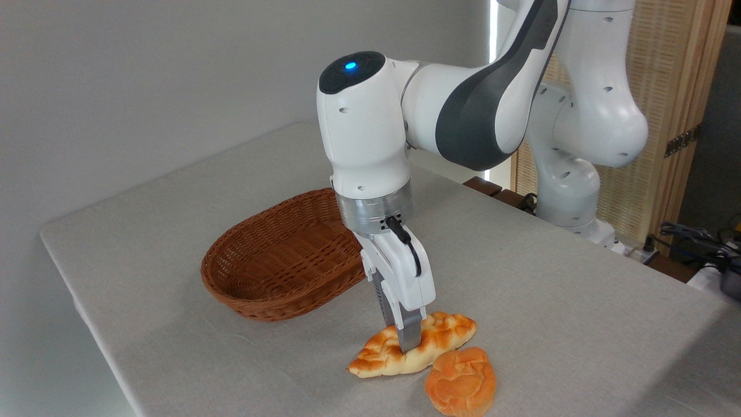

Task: Put bread into the basket
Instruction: 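Lower the gripper onto the croissant roll and close on it, then lift the croissant roll and carry it over the woven basket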

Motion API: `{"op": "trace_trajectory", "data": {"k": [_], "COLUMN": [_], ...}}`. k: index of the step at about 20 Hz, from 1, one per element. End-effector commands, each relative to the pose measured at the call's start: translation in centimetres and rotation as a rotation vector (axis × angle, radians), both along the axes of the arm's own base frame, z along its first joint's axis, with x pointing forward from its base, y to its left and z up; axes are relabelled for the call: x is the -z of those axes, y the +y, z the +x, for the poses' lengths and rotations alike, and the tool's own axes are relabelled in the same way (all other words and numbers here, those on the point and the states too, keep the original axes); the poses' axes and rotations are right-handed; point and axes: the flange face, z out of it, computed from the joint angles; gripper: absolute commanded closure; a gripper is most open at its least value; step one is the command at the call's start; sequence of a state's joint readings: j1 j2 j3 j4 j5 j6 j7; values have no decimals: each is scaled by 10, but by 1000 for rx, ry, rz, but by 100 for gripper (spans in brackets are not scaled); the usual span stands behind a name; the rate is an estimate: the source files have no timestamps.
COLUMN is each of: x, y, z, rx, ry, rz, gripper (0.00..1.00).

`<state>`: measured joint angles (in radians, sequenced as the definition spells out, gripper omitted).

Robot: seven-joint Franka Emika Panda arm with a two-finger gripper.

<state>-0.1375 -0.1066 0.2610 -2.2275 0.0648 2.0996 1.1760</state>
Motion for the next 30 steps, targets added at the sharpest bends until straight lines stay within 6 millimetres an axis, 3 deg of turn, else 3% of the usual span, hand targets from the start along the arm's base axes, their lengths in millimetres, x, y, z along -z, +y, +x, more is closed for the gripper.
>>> {"op": "trace_trajectory", "data": {"k": [1,9,16,23,25,28,30], "x": [2,-32,-48,-110,-125,-125,-124], "y": [-3,-24,-32,-46,-72,-127,-150], "z": [1,9,8,17,19,15,12], "rx": [25,31,11,-38,-40,-76,-136], "ry": [-8,-71,-105,-149,-154,-140,-132], "rz": [5,-3,-22,-111,-114,-109,-108], "gripper": [69,69,70,70,70,69,69]}}
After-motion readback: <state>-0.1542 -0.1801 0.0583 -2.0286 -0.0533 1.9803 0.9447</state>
